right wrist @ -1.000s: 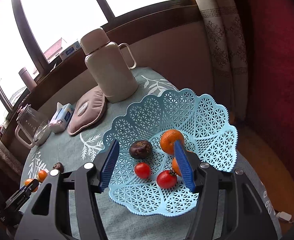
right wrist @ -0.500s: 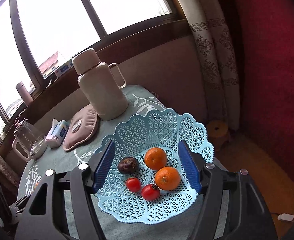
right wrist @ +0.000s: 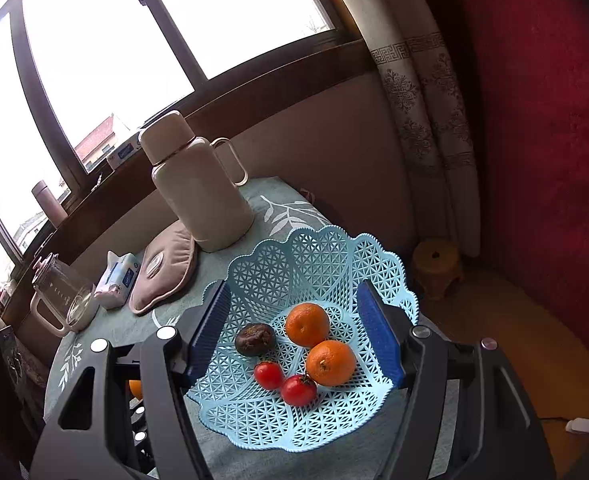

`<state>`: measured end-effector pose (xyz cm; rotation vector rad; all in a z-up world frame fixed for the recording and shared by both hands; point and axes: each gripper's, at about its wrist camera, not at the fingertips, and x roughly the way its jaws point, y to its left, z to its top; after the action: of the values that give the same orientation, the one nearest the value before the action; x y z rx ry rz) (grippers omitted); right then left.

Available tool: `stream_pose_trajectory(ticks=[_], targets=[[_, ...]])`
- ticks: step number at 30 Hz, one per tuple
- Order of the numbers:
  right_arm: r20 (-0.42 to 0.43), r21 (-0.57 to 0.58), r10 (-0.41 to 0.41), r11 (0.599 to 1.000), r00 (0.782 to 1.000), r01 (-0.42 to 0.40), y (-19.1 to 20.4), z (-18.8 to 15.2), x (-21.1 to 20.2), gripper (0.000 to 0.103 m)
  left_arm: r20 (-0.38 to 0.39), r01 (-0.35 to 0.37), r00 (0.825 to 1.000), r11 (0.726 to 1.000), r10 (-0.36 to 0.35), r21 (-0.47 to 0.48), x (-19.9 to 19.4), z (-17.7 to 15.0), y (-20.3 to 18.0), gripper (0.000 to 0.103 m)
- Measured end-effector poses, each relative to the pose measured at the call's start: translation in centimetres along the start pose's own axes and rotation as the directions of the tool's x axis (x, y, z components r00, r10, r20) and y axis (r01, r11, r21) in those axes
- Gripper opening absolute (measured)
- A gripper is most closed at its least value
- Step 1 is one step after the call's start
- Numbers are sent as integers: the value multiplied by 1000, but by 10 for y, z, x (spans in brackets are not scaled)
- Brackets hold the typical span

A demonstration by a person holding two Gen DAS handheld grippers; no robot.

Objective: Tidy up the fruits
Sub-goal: 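Lower the orange into the blue basket and open the left tool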

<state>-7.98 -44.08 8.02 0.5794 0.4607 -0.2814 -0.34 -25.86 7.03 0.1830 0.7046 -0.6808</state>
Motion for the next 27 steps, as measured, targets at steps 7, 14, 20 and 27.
stream_pose_trajectory(ticks=[7, 14, 20, 27], targets=[[-2, 2, 5, 1000, 1000, -5, 1, -1, 0, 68, 22, 31, 999, 1000, -31, -1, 8, 0, -5, 69], [2, 4, 6, 1000, 1000, -6, 2, -1, 0, 68, 24, -1, 1000, 999, 2, -39, 2, -2, 13, 69], [19, 0, 14, 1000, 1000, -14, 4, 0, -6, 70, 22, -39, 999, 998, 40, -49, -4, -9, 20, 79], [75, -34, 19, 999, 997, -16, 13, 0, -19, 76, 38, -81, 996, 995, 84, -59, -17, -15, 31, 84]])
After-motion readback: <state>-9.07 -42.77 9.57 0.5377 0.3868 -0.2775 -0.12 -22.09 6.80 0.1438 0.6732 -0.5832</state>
